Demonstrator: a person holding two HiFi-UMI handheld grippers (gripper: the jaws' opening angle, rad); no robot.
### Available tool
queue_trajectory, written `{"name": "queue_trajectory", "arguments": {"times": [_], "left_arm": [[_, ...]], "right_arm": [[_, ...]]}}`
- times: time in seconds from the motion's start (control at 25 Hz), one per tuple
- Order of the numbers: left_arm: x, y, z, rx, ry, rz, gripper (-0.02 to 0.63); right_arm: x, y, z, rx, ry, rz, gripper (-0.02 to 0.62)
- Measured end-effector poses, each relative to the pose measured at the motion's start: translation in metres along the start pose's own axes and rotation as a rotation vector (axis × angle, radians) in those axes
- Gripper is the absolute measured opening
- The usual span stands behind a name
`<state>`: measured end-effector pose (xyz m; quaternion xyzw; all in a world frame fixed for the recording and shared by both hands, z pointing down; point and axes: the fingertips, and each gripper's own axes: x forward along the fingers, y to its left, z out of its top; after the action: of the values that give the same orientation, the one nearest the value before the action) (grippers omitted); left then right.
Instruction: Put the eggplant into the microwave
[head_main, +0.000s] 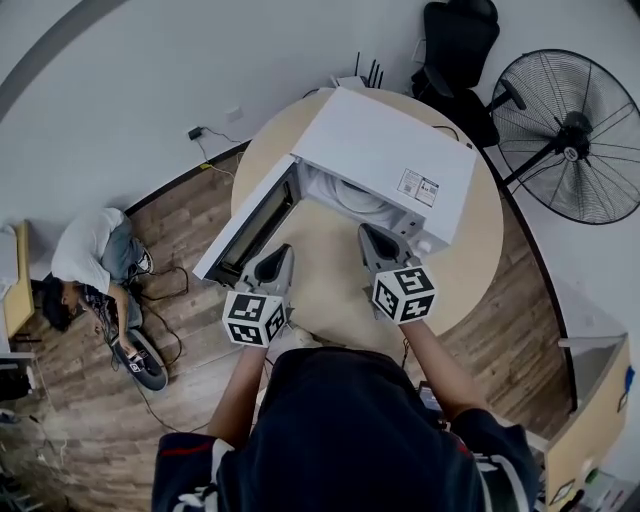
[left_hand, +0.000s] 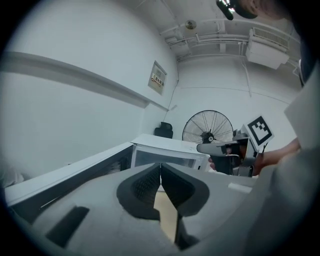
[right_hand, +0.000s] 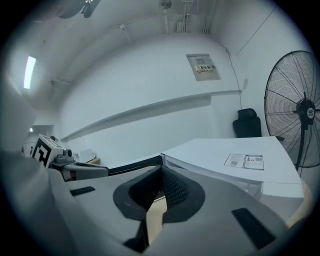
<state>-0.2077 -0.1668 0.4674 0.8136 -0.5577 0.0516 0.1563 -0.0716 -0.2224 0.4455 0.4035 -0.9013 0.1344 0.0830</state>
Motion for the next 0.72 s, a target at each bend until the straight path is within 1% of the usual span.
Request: {"name": "queue_trajectory", "arguments": {"times": [0.36, 0.52, 0.72], "left_arm": [[-0.006, -0.016, 0.038, 0.031, -0.085, 0.006, 0.021], [-0.006, -0.022, 0.044, 0.055, -0.096, 0.017, 0.021], [-0.005, -0.029, 0.05, 0.084, -0.108, 0.03, 0.021]], "right_arm": [[-0.026, 0.006, 0.034, -0.048, -0.086, 0.023, 0.011], [-0.033, 0.005, 0.042, -0.051, -0.109, 0.036, 0.011], [-0.036, 0.002, 0.045, -0.061, -0.112, 0.044, 0.011]]}}
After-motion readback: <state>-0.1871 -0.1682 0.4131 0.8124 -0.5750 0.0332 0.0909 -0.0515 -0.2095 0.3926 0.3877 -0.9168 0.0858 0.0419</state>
